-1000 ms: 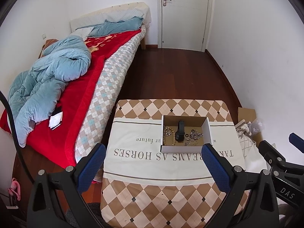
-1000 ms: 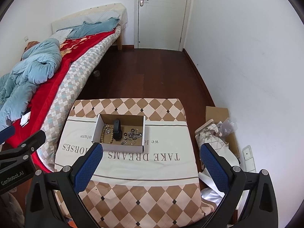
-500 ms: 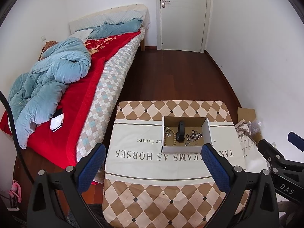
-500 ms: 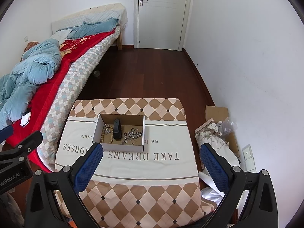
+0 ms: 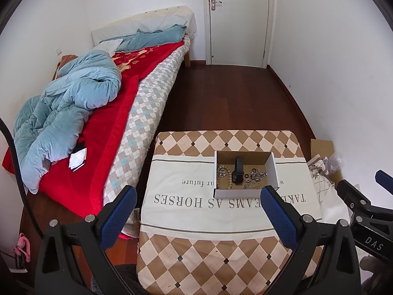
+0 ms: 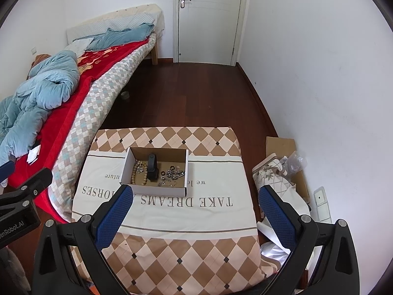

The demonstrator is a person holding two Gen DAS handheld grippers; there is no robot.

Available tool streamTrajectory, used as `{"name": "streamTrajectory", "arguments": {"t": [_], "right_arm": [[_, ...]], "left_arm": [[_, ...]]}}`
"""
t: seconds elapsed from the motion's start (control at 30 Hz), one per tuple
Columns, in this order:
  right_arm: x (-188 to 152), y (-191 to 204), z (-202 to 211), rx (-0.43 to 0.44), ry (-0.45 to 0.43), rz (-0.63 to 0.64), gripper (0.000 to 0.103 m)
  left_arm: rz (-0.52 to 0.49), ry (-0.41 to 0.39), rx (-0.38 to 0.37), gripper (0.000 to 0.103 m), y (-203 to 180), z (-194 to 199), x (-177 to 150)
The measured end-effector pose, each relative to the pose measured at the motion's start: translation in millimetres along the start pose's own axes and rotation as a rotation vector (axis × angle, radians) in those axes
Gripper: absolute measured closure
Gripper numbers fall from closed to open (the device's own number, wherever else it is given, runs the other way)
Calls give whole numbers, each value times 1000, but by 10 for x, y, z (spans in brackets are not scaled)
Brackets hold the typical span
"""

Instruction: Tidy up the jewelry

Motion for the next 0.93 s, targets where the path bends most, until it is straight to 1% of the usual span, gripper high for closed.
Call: {"name": "streamTrajectory", "arguments": {"t": [0.7,0.8,0.93], "right_arm": [[39,8,43,1,-3,0,0],[42,7,44,3,-2,-1,0],[49,3,49,0,-2,1,0]], "left_arm": [[-3,-1,-5,0,12,21,-15],[-2,2,-16,0,3,27,-14],[5,-18,-23,0,8,74,-5]]}}
Point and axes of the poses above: each gripper's, at about its wrist camera, not at the fingertips, and z roughly against the way its jaws point, y to its left, x to its top, the point moved 4 cm from there along -z, roughly the way its jaws point, and after that the axes turned 6 degrees about -x, right-handed, at the moved point
